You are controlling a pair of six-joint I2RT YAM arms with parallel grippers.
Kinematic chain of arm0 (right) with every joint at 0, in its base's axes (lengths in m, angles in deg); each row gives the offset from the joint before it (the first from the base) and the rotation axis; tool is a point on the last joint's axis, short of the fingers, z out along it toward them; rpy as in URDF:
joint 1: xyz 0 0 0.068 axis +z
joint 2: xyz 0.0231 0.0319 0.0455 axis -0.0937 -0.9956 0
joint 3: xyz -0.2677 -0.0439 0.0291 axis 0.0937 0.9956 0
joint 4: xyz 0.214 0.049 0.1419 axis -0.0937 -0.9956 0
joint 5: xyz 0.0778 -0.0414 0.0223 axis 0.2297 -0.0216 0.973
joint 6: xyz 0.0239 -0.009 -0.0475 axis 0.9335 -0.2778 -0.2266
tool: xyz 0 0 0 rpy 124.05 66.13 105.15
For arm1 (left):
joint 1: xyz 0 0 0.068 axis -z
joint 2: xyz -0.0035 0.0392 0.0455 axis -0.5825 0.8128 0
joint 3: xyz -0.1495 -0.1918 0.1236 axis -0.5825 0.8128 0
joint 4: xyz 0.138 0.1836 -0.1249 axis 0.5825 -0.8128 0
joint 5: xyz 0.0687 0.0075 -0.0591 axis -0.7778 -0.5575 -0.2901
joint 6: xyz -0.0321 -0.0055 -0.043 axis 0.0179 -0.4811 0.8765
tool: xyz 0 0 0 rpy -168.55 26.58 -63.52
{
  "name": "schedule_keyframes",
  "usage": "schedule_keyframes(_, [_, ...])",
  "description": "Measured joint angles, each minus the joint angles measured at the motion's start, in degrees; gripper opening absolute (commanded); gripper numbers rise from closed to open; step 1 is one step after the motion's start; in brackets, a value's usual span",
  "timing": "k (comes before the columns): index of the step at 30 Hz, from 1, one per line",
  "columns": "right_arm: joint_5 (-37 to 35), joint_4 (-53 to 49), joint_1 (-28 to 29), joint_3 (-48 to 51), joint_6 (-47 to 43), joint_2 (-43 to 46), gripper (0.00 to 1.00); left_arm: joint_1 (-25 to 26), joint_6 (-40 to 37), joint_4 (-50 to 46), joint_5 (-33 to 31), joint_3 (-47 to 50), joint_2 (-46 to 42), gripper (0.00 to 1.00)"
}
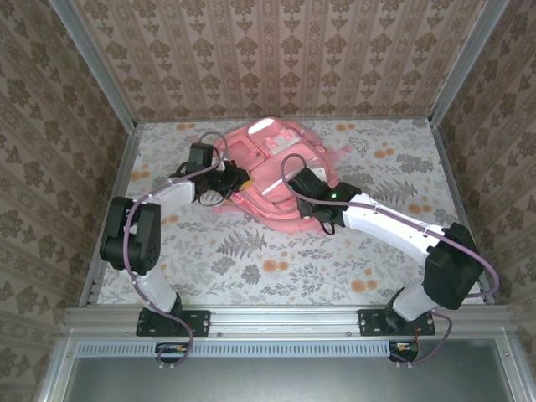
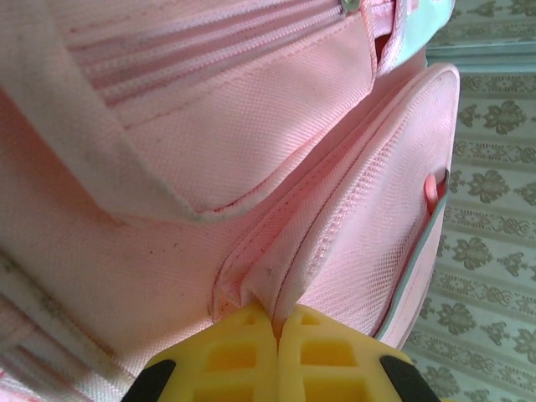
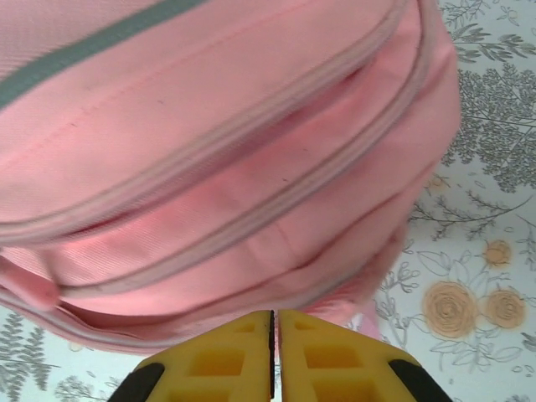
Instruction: Pack the student bag
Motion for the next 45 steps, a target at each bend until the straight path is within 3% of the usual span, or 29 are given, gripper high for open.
schedule_keyframes(4, [2.51, 0.44, 0.09, 0.55, -2.34, 0.0, 0.36, 0.04, -0.35, -0.33, -0.35, -0.26, 0.0, 0.0])
schedule_keyframes(6, [4.39, 1.31, 0.66, 0.63, -3.98, -0.09, 0.42, 0.04, -0.42, -0.66, -0.35, -0.44, 0.0, 0.0])
schedule_keyframes(15, [8.31, 5.75, 4.92, -3.91, -9.07, -9.38, 0.44, 0.11, -0.94, -1.33, -0.37, -0.83, 0.0, 0.0])
schedule_keyframes(23, [9.07, 7.39, 5.44, -9.99, -11.17, -16.5, 0.35, 0.13, -0.94, -1.49, -0.35, -0.96, 0.0, 0.0])
schedule_keyframes(33, [7.63, 6.64, 5.9, -11.08, -12.22, -18.36, 0.05, 0.11, -0.98, -1.51, -0.57, -1.07, 0.0, 0.0])
schedule_keyframes(39, [6.25, 7.39, 5.66, -7.89, -12.17, -16.13, 0.06, 0.11, -1.42, -1.6, -0.55, -1.07, 0.0, 0.0])
schedule_keyframes(45, [8.2, 8.24, 0.94, -2.08, -11.93, -10.08, 0.06, -0.04, -2.08, -1.97, -0.55, -1.07, 0.0, 0.0])
